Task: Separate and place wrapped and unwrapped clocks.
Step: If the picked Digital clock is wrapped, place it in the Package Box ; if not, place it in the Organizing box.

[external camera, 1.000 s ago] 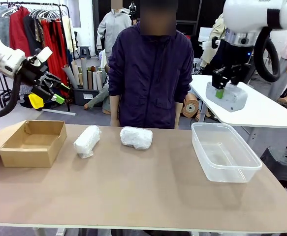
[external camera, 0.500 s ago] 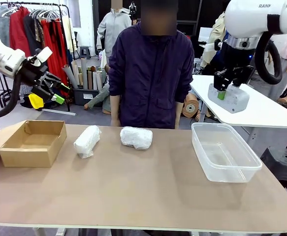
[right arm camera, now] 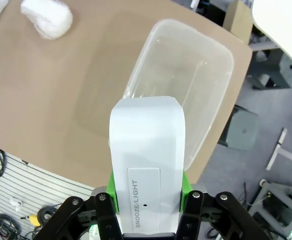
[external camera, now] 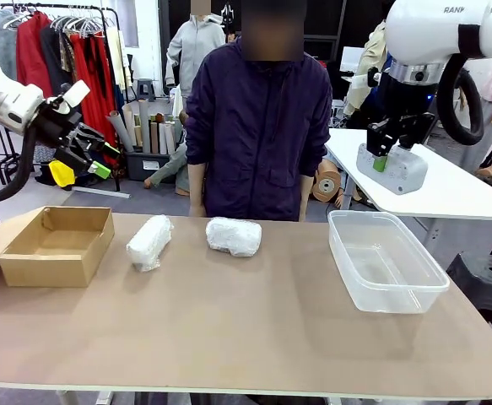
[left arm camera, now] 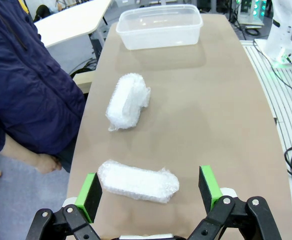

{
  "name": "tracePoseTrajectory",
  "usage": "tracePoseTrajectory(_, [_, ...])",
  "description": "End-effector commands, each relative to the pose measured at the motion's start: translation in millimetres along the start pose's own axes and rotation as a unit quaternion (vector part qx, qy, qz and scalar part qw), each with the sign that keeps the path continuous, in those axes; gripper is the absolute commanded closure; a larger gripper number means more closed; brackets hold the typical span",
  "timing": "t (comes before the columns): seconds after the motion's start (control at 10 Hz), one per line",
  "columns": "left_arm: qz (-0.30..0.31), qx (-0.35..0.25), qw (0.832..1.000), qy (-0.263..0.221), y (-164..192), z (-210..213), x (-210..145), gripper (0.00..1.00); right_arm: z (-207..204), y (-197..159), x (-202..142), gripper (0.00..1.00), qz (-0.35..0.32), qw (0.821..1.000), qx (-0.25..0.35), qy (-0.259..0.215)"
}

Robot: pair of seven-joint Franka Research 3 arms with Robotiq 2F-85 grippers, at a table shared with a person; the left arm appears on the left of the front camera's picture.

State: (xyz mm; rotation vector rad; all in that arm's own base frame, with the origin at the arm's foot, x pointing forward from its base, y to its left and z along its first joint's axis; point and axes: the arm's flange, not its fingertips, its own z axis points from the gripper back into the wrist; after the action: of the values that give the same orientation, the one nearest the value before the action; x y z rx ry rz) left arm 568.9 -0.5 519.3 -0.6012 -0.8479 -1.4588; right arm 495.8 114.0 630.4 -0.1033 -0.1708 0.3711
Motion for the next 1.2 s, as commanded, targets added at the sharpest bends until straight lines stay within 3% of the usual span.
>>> tracePoseTrajectory(0.0, [-0.001, 0.001, 1.000, 0.000, 1, 0, 1, 0.00, 0, 0, 0, 1.00, 0.000, 1.000, 0.000, 0.000])
tracePoseTrajectory(0.5, [-0.001, 0.001, 1.000, 0.000, 1, 0, 1, 0.00, -64, -63, -17, 1.00, -0.136, 0.986, 0.091, -0.012])
tracePoseTrajectory(0.7, [-0.001, 0.001, 1.000, 0.000, 1, 0, 1, 0.00, -100, -74, -26, 1.00, -0.174, 0.981, 0.082, 0.002])
tracePoseTrajectory(1.1, [-0.001, 0.001, 1.000, 0.000, 1, 0, 1, 0.00, -156, -87, -24, 1.00, -0.187, 0.981, 0.037, 0.020])
